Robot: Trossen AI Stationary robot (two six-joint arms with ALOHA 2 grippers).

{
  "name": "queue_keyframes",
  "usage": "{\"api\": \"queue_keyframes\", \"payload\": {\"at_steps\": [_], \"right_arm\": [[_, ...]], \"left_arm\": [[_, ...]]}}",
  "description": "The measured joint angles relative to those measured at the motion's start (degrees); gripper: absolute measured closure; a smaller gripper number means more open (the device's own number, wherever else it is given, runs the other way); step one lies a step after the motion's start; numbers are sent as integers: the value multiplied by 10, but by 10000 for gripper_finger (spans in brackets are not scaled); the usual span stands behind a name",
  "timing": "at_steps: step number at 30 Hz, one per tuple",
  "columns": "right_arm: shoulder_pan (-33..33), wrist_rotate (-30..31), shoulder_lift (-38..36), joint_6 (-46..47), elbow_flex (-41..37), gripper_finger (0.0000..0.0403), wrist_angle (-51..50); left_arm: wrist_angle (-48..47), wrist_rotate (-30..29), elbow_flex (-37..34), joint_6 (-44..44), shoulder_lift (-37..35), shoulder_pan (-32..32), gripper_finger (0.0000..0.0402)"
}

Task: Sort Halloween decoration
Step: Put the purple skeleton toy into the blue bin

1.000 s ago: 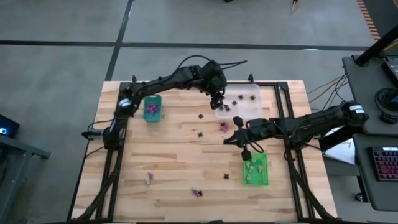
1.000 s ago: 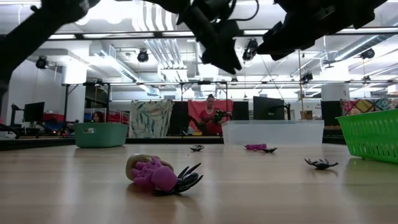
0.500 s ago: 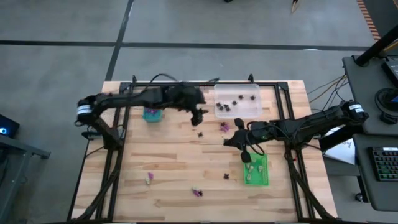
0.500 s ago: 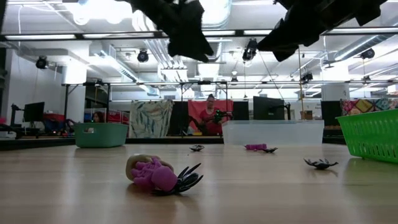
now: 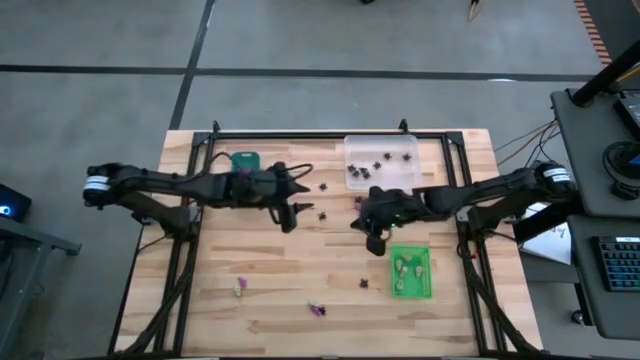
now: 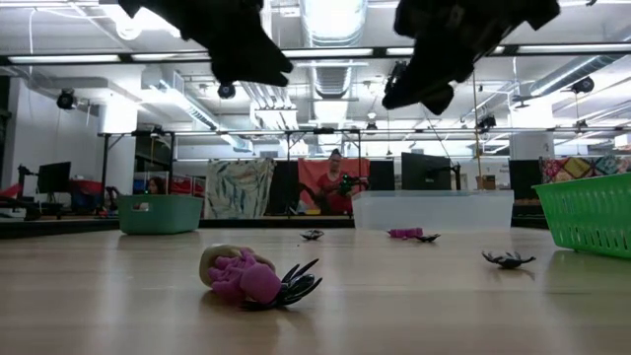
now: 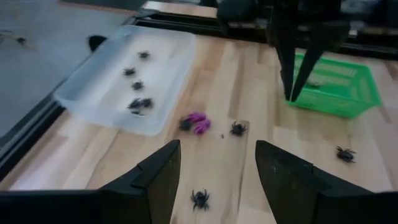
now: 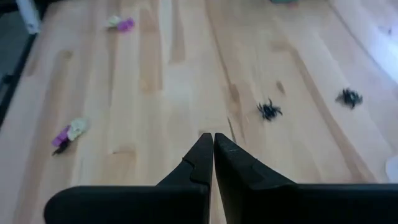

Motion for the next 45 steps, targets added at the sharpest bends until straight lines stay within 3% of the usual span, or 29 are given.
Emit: {"api": "queue_keyframes", "payload": {"at_steps": [14,20,31,36,45], "right_arm": [[-37,-1,159,90,180,394,-290],[-59,-1,223,93,232,394,-390],[-94,6,308,57,265,394,-400],[-94,86,322,53,268,391,-399],[-107,88,326,61,268,333,-395]], "left_arm": [[10,-94,-130,-71,-177,-23,210],[38,-123,-162,-73,-221,-22,210],[53,-124,-164,-67,-227,-22,210],[54,-124,-164,-67,-225,-22,210],[61,-125,-165,-54,-224,-22,210]]}}
